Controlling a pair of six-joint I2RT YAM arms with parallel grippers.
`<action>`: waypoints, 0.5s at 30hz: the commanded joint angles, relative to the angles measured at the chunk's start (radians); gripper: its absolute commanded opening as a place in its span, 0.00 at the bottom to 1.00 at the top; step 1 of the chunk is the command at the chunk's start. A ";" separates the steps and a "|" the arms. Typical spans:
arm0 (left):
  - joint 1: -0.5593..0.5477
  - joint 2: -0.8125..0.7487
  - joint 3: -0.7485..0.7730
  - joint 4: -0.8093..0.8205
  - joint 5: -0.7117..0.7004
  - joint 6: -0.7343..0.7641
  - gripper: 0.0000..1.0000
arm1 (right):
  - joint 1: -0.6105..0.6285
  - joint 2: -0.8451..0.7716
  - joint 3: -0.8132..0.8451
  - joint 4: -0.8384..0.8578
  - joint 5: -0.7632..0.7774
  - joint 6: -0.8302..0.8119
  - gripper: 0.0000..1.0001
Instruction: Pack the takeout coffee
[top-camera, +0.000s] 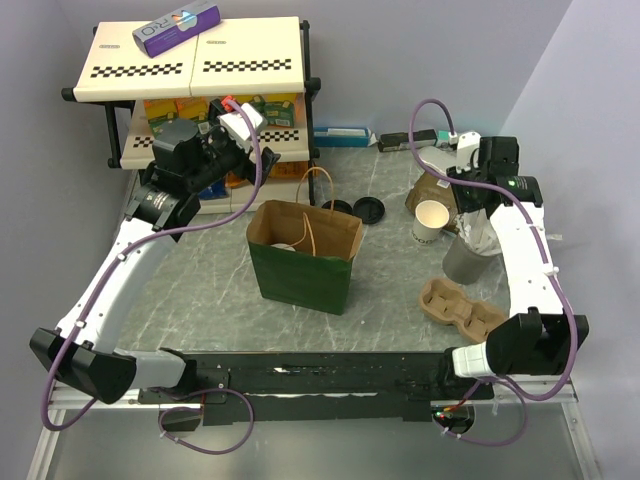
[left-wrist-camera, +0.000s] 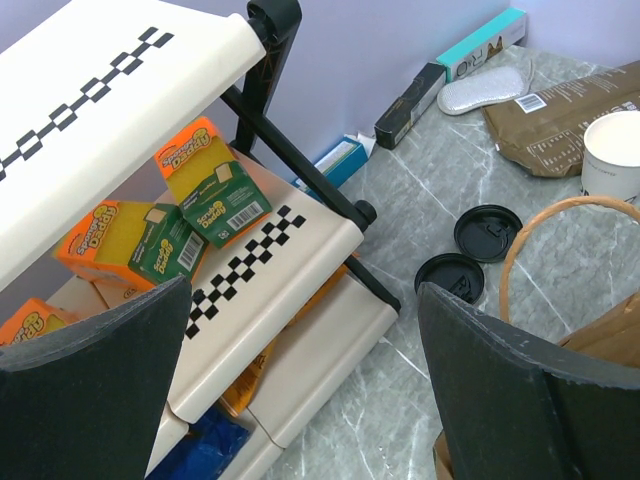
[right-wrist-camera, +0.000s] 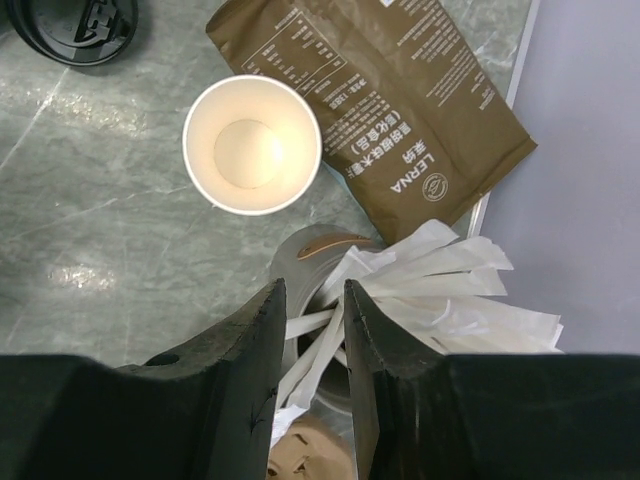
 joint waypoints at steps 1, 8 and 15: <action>0.003 -0.034 0.015 0.005 -0.002 -0.003 0.99 | -0.011 0.008 0.052 0.044 0.025 -0.041 0.37; 0.003 -0.035 0.011 -0.002 0.009 0.002 0.99 | -0.020 0.023 0.050 0.061 0.052 -0.066 0.39; 0.002 -0.031 0.011 -0.005 0.015 0.002 0.99 | -0.028 0.040 0.039 0.072 0.051 -0.072 0.40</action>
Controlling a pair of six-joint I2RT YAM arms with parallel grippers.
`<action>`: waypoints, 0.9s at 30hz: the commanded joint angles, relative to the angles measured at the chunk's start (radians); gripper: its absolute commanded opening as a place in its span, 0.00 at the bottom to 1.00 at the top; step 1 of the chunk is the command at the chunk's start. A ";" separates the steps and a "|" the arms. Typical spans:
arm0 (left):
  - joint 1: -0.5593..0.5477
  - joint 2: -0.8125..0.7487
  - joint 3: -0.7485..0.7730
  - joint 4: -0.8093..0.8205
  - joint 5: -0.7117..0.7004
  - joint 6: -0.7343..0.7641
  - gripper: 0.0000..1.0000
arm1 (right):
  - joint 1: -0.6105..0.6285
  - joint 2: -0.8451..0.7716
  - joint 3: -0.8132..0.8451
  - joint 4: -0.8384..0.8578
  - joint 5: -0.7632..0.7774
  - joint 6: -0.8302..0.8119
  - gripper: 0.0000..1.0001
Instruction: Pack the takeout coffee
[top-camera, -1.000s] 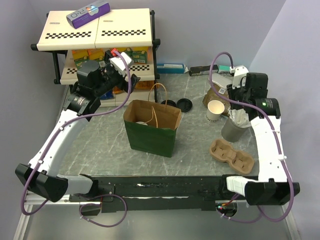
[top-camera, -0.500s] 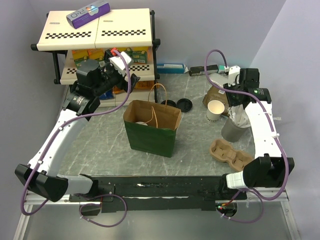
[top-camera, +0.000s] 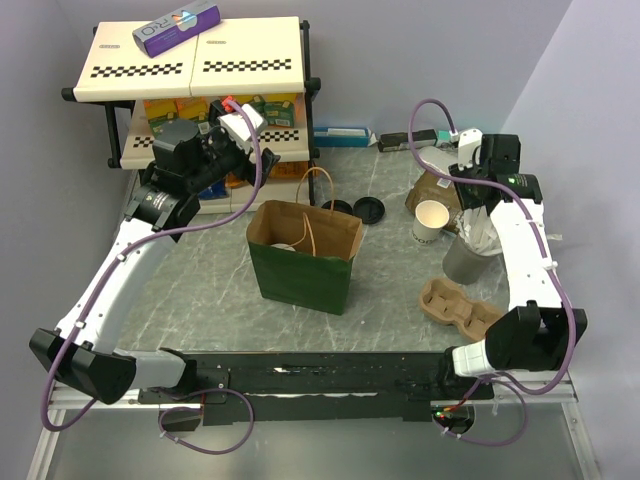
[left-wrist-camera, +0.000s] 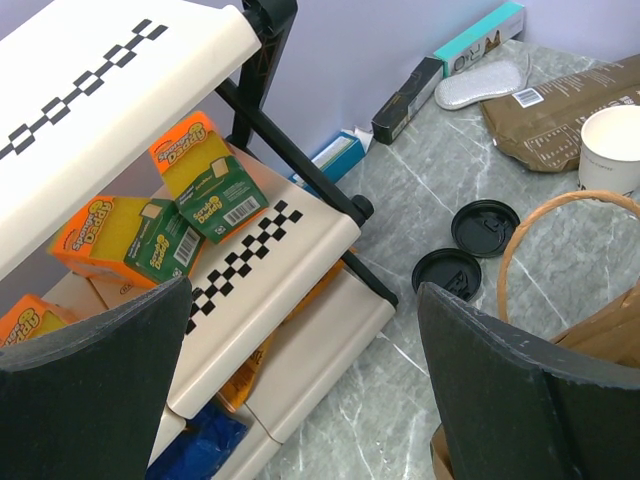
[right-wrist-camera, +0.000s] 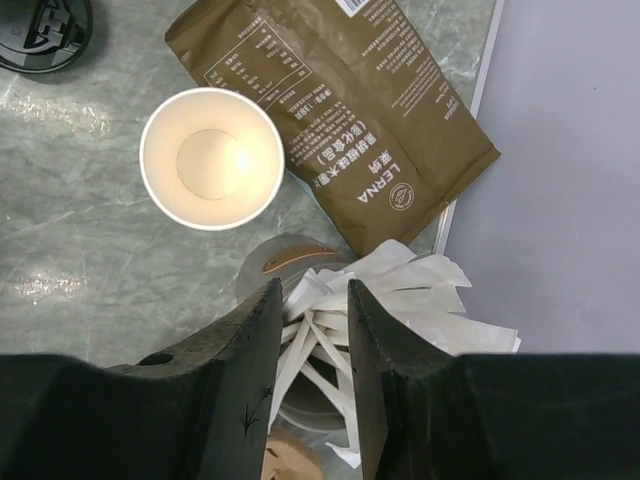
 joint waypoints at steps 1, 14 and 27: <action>0.003 -0.027 0.015 0.007 0.014 0.003 0.99 | -0.014 0.019 0.036 0.025 0.015 -0.016 0.40; 0.003 -0.030 -0.001 0.007 0.007 0.006 0.99 | -0.014 0.052 0.060 -0.008 0.000 -0.012 0.30; 0.003 -0.030 -0.004 0.007 0.012 0.006 0.99 | -0.014 0.050 0.065 -0.021 -0.026 -0.018 0.00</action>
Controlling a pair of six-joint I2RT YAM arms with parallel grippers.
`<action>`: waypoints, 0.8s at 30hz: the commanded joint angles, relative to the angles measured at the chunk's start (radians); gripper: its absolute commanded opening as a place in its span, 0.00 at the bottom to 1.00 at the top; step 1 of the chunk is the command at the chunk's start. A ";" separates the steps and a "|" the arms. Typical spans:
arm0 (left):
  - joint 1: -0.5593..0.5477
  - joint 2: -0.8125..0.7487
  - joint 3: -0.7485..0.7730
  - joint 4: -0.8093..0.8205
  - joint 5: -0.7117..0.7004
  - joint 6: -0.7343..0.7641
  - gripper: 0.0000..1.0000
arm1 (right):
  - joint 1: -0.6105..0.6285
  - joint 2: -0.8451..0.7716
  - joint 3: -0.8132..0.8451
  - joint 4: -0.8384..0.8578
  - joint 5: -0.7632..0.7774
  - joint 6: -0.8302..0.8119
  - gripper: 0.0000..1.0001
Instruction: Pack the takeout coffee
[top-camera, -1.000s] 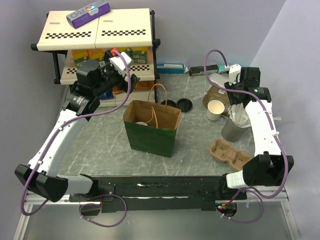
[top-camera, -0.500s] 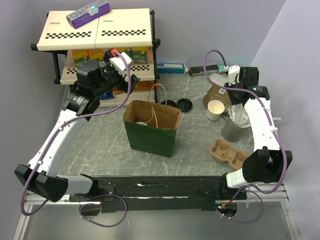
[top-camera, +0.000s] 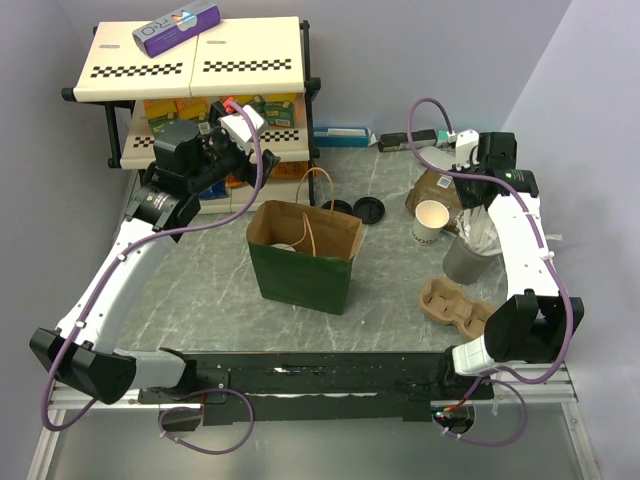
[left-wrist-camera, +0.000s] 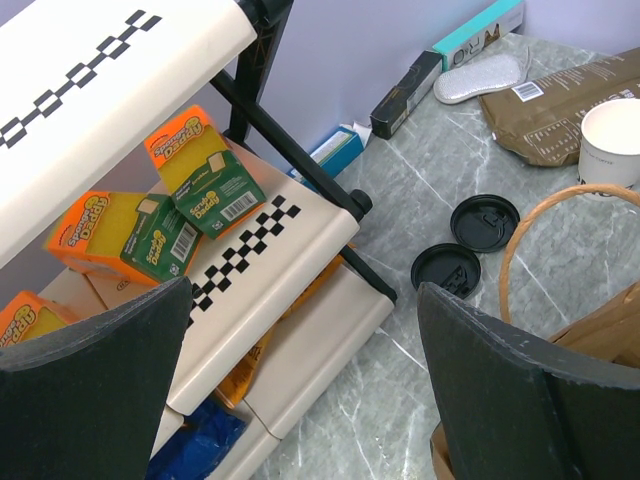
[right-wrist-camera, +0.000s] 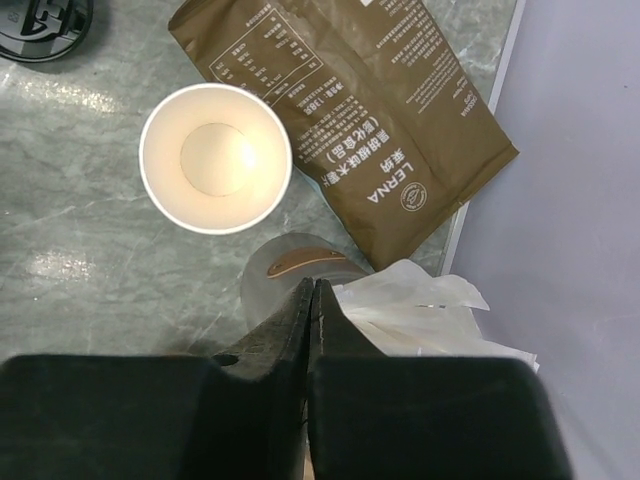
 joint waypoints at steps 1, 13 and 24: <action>0.003 -0.030 0.001 0.016 0.014 0.004 0.99 | -0.007 -0.007 0.049 -0.012 -0.012 -0.015 0.00; 0.003 -0.024 0.000 0.017 0.012 0.008 1.00 | 0.001 -0.165 0.283 -0.086 -0.158 0.014 0.00; 0.003 0.010 0.030 0.005 0.038 -0.005 0.99 | -0.009 -0.070 0.150 -0.166 -0.147 -0.084 0.54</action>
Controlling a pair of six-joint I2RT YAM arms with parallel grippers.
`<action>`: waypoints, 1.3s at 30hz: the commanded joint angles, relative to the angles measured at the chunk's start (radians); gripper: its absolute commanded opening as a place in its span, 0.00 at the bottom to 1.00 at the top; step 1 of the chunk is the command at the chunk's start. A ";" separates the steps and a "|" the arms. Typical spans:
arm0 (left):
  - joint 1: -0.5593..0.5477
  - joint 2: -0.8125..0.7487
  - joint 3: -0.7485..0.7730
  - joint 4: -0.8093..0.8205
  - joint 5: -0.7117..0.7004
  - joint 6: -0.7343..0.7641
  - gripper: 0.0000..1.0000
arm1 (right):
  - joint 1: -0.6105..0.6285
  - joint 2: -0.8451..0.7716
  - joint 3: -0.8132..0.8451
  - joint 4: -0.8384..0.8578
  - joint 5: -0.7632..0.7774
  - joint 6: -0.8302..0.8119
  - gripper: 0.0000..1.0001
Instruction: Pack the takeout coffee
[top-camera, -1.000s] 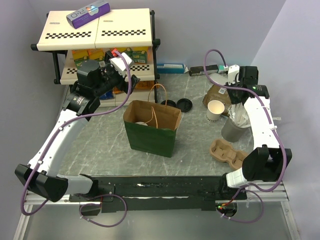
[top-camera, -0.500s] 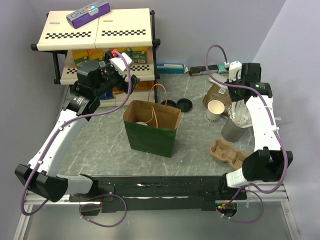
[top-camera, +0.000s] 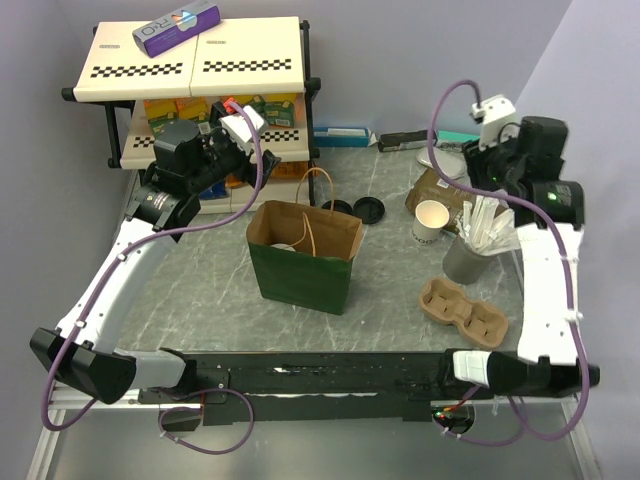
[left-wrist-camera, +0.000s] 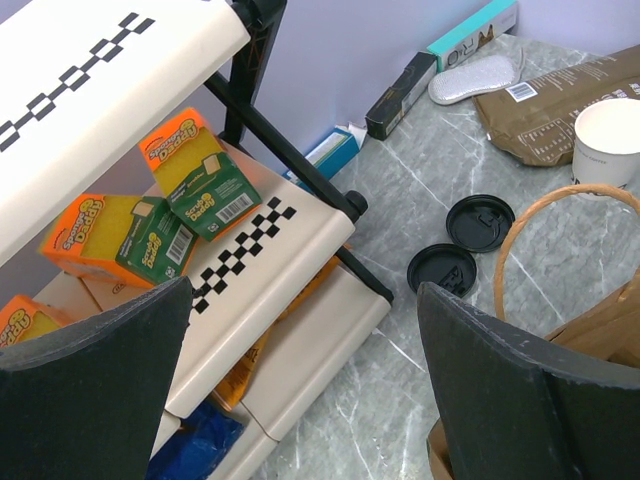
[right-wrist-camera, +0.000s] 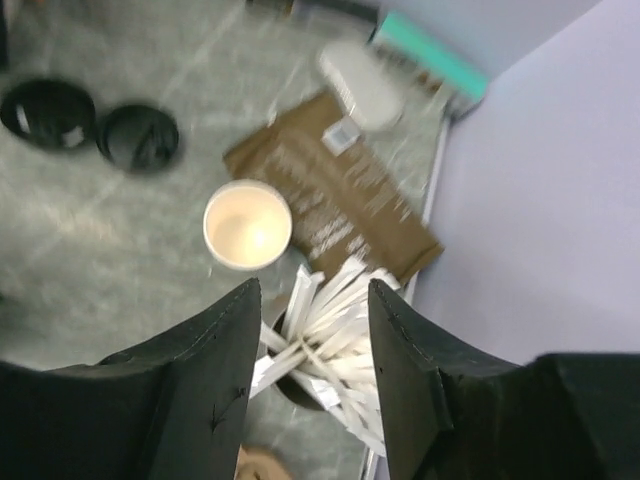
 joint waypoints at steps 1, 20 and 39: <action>0.003 0.007 0.033 -0.001 0.022 0.000 0.99 | -0.013 0.106 -0.119 -0.056 -0.003 -0.067 0.54; 0.003 -0.004 0.026 -0.033 0.003 0.015 0.99 | -0.036 0.184 -0.199 0.009 0.019 -0.139 0.45; 0.003 -0.011 0.009 -0.023 0.007 0.015 0.99 | -0.039 0.164 -0.212 -0.020 0.041 -0.138 0.10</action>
